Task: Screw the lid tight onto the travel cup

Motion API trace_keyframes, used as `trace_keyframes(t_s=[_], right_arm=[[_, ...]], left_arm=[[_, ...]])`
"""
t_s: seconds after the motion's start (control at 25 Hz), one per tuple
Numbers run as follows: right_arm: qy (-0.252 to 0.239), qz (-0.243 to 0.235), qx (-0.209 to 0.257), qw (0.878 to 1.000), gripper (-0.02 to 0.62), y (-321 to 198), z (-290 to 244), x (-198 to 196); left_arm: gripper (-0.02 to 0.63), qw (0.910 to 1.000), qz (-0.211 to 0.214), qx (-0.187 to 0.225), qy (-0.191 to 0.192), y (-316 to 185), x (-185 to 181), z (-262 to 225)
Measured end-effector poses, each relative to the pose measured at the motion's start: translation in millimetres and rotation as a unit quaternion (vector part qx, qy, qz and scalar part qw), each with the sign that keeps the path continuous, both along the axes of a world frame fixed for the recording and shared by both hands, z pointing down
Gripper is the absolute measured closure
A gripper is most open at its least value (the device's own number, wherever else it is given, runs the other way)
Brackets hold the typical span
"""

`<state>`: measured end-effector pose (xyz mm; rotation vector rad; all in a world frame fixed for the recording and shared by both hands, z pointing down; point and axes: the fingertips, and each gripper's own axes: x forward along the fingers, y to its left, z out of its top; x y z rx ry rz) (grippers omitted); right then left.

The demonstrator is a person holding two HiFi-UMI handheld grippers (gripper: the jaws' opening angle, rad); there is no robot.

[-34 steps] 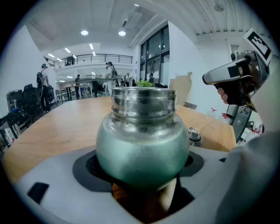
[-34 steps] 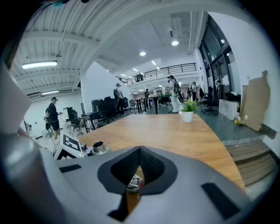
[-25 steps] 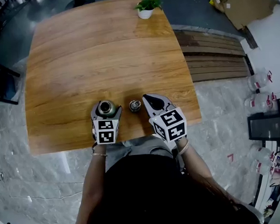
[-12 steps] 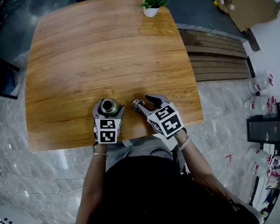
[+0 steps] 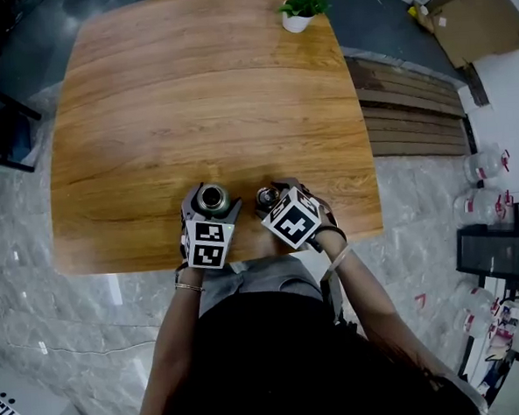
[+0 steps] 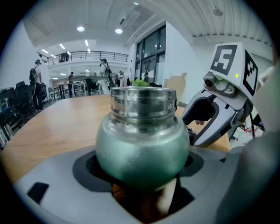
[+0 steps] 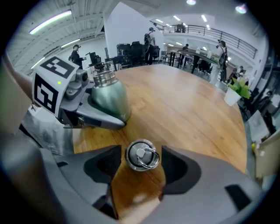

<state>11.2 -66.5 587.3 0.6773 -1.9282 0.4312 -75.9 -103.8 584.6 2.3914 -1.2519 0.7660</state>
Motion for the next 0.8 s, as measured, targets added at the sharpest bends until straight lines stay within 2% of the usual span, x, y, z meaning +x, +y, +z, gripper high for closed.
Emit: trace_keyframes(t_s=[0.36,0.6,0.8], right_arm=[[0.045,-0.043,-0.027,0.998,0.325,-1,16,-1],[0.061,-0.081,-0.041,0.994,0.325,5,17,-2],[0.046,-0.066,-0.019,0.997,0.326,-3,2,-1]], left_arm=[[0.202,0.9997,0.019,0.006,-0.017,3,3,1],[0.202,0.9998,0.018,0.008,-0.011,3,2,1],[0.202,0.9999,0.009,0.006,0.003,1,1,0]])
